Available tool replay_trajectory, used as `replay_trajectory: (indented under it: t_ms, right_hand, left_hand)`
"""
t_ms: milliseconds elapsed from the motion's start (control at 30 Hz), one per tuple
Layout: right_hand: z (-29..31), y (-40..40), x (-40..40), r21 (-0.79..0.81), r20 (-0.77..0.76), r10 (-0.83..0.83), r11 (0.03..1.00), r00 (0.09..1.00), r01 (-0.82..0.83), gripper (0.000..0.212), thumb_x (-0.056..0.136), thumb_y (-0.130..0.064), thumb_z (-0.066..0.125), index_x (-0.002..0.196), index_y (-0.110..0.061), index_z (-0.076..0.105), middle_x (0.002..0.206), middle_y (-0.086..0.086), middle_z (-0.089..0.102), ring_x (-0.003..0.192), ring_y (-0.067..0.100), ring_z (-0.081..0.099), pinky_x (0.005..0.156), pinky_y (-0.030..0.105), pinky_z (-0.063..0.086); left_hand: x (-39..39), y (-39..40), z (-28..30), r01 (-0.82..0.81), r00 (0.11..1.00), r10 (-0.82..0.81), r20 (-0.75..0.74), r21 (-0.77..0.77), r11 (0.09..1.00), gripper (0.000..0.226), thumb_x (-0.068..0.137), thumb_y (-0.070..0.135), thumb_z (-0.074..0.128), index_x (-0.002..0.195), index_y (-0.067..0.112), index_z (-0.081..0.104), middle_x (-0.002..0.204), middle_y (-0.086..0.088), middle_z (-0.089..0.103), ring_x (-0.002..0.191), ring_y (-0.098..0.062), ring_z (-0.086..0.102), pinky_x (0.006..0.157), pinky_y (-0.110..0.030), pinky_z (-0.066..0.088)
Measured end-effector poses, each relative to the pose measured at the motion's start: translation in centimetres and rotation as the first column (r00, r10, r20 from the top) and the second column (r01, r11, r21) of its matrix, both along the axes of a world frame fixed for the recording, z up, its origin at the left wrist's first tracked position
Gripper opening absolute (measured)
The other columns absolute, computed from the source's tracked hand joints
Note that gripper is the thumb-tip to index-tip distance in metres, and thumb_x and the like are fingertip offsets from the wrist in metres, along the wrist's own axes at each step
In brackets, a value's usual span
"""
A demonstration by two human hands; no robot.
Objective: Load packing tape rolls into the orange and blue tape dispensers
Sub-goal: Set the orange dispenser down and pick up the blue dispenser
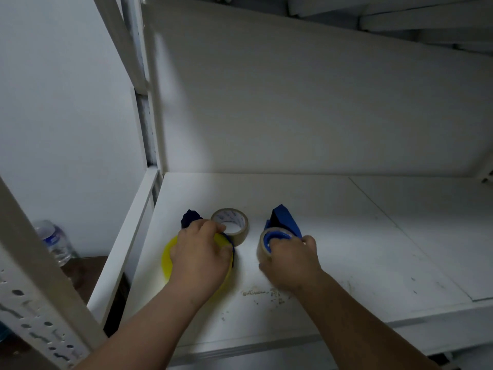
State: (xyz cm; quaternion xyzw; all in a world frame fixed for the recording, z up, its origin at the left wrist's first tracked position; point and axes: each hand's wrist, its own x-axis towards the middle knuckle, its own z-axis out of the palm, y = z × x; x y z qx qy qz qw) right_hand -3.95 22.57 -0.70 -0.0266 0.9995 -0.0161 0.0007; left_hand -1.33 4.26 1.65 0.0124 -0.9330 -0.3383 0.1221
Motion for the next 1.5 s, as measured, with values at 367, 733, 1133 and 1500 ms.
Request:
replay_trajectory:
  t_ms: [367, 733, 1133, 1500]
  right_hand:
    - [3.1, 2.7, 0.5, -0.891, 0.203, -0.135, 0.386, 0.970, 0.240, 0.017, 0.096, -0.027, 0.051, 0.098, -0.012, 0.059, 0.100, 0.012, 0.066, 0.087, 0.028, 0.063, 0.071, 0.036, 0.053]
    - [2.2, 4.2, 2.4, -0.983, 0.165, 0.154, 0.102, 0.974, 0.150, 0.016, 0.093, -0.012, 0.058, 0.095, -0.015, 0.073, 0.099, 0.014, 0.074, 0.098, 0.032, 0.068, 0.094, 0.047, 0.052]
    - [3.0, 6.2, 2.9, -0.960, 0.152, 0.159, 0.260, 0.976, 0.107, 0.011, 0.093, -0.019, 0.059, 0.090, -0.018, 0.070, 0.091, 0.006, 0.072, 0.090, 0.024, 0.068, 0.082, 0.036, 0.056]
    - [3.0, 8.5, -0.8, -0.659, 0.002, -0.036, 0.751, 0.999, 0.029, 0.014, 0.093, -0.013, 0.046, 0.093, -0.021, 0.057, 0.094, 0.005, 0.059, 0.080, 0.020, 0.055, 0.058, 0.024, 0.040]
  left_hand:
    - [1.3, 2.8, 0.6, 0.065, 0.945, -0.243, 0.220, 0.602, 0.796, 0.011, 0.092, 0.027, 0.065, 0.103, 0.026, 0.067, 0.097, 0.002, 0.069, 0.083, -0.013, 0.061, 0.072, -0.025, 0.049]
    - [2.0, 6.8, 2.8, -0.194, 0.863, -0.336, 0.378, 0.861, 0.470, 0.020, 0.099, 0.029, 0.056, 0.103, 0.017, 0.071, 0.106, -0.006, 0.076, 0.101, -0.021, 0.066, 0.089, -0.035, 0.049]
    - [2.3, 8.5, 2.2, -0.243, 0.886, -0.243, 0.396, 0.841, 0.484, 0.017, 0.099, 0.014, 0.053, 0.085, 0.011, 0.062, 0.098, -0.017, 0.070, 0.095, -0.032, 0.063, 0.086, -0.046, 0.051]
    - [1.7, 7.5, 2.2, -0.333, 0.913, -0.069, 0.403, 0.830, 0.448, 0.018, 0.101, 0.014, 0.051, 0.087, 0.011, 0.061, 0.096, -0.013, 0.066, 0.088, -0.029, 0.064, 0.075, -0.049, 0.060]
